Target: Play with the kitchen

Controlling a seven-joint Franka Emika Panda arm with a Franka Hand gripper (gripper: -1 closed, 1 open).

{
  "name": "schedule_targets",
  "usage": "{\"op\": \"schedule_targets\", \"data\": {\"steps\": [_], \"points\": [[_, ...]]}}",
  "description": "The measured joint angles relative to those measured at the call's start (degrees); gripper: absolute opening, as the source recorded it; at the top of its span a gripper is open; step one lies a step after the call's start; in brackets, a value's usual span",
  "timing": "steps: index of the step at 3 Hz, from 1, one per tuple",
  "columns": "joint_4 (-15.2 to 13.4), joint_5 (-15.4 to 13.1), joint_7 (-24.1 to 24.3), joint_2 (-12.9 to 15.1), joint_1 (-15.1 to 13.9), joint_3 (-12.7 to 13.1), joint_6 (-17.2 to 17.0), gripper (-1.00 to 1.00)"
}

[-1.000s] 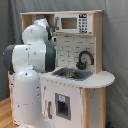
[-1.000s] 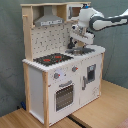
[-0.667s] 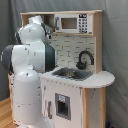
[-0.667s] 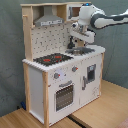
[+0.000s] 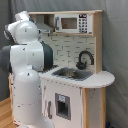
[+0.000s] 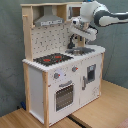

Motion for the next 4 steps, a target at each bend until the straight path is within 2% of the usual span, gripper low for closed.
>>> {"op": "schedule_targets", "data": {"steps": [2, 4], "points": [[4.9, -8.4, 0.1, -1.0, 7.6, -0.1, -2.6, 1.00], [8.6, -17.7, -0.8, -4.7, 13.1, -0.2, -2.6, 1.00]]}}
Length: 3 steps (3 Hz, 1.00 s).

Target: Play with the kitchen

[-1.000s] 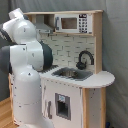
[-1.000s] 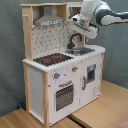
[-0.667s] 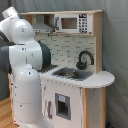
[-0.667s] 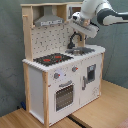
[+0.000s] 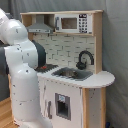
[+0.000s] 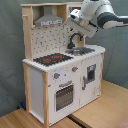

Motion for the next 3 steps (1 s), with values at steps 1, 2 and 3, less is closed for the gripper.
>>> {"op": "schedule_targets", "data": {"steps": [1, 2, 3], "points": [[0.7, -5.5, -0.6, -0.5, 2.3, 0.0, -1.3, 1.00], [0.7, -10.2, -0.6, -0.5, 4.9, 0.0, -3.7, 1.00], [0.6, -15.1, -0.4, -0.5, 8.1, 0.0, -7.0, 1.00]]}}
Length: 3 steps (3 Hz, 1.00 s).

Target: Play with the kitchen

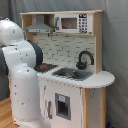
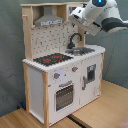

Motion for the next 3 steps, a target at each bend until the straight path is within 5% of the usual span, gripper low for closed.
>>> {"op": "schedule_targets", "data": {"steps": [3], "points": [[-5.6, -15.2, 3.9, -0.1, 6.4, -0.1, -0.5, 1.00]]}}
